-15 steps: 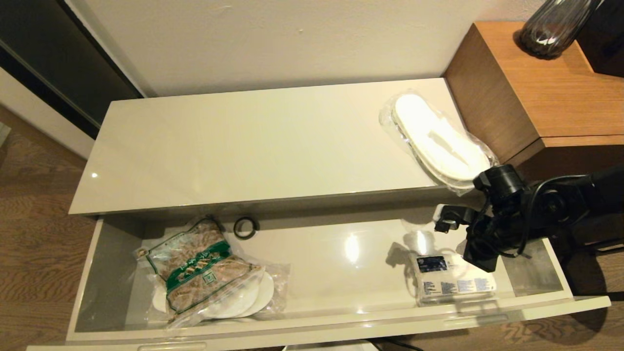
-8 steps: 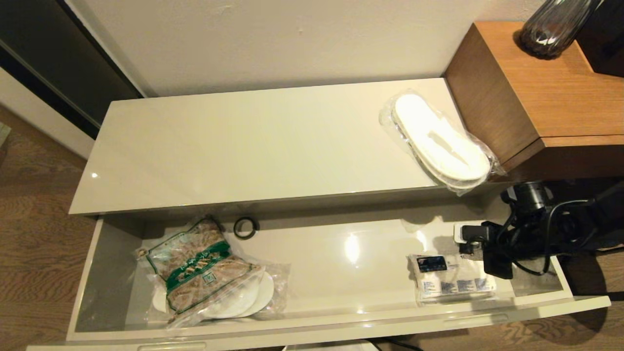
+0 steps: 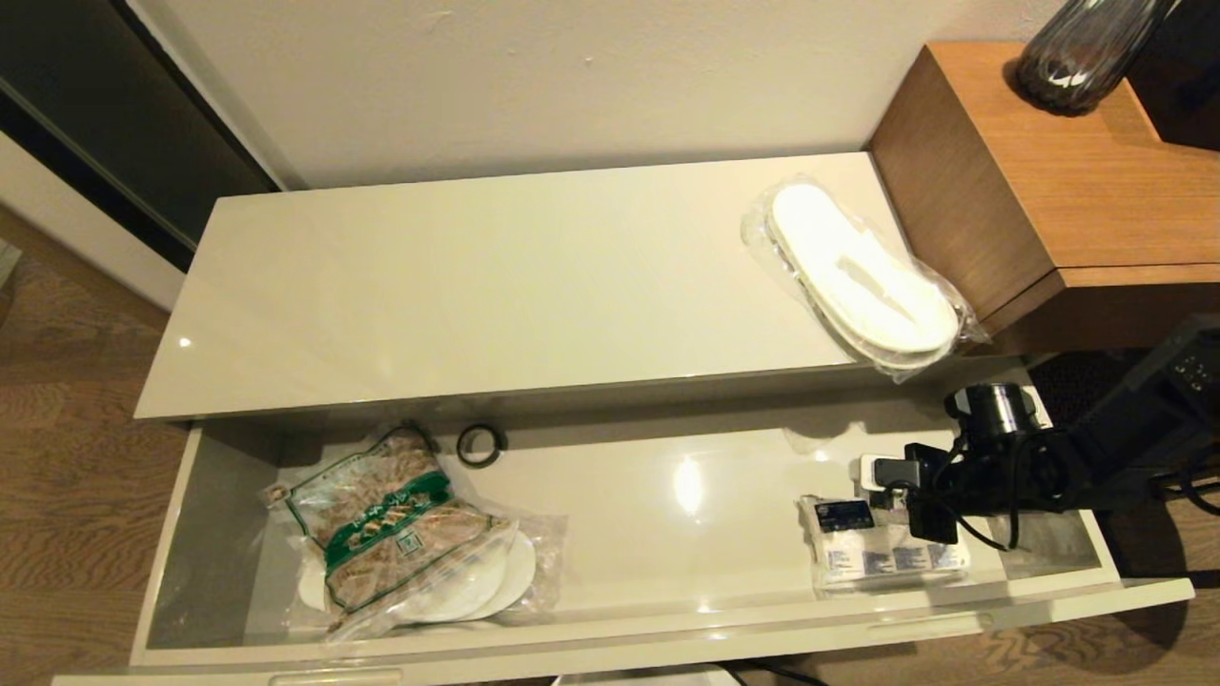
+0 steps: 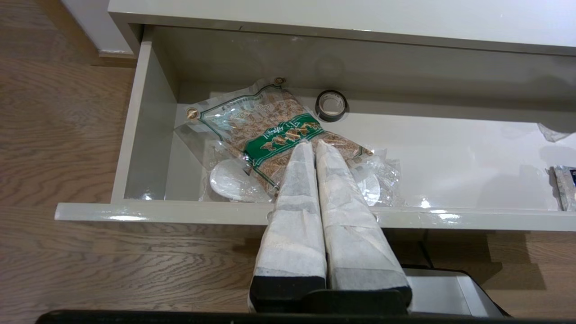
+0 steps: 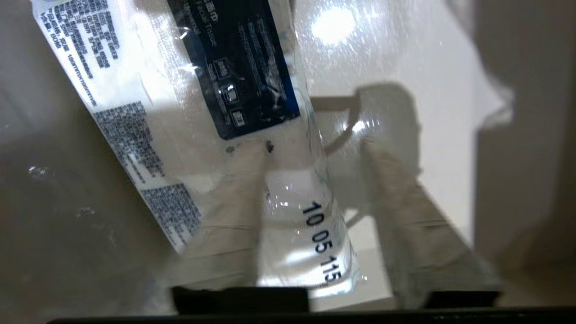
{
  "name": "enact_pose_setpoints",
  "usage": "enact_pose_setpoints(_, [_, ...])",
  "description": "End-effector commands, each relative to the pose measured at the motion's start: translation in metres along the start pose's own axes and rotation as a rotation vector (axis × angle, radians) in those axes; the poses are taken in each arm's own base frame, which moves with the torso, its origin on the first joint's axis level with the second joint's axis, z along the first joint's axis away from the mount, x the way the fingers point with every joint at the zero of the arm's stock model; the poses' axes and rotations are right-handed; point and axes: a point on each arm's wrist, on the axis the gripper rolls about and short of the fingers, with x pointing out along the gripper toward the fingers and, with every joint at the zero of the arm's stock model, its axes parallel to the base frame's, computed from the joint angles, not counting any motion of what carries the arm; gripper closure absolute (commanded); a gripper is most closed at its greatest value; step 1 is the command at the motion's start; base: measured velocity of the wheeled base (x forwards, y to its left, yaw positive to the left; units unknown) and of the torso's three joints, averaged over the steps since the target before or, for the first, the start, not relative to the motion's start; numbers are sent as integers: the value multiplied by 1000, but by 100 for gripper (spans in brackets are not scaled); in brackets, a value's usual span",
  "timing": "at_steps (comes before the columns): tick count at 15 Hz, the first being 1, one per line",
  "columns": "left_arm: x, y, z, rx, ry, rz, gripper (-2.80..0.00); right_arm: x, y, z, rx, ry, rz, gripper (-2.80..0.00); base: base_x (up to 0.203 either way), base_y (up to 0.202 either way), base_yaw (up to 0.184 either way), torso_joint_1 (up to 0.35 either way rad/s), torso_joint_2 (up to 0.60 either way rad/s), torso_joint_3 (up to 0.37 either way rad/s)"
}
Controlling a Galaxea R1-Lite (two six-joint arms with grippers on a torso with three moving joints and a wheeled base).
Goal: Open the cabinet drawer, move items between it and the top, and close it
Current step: Take out the tissue from the drawer
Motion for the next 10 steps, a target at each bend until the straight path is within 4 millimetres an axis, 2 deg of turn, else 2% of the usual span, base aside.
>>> enact_pose_setpoints(1, [0, 0, 0, -1, 1, 1, 0, 5, -3, -1, -17, -4, -2, -280, 0, 0, 0, 0, 0, 0])
enact_pose_setpoints(5, [0, 0, 0, -1, 1, 1, 0, 7, -18, 1, -33, -4, 0, -280, 0, 0, 0, 0, 0, 0])
enact_pose_setpoints(10, [0, 0, 0, -1, 1, 1, 0, -13, -10, 5, -38, 5, 67, -280, 0, 0, 0, 0, 0, 0])
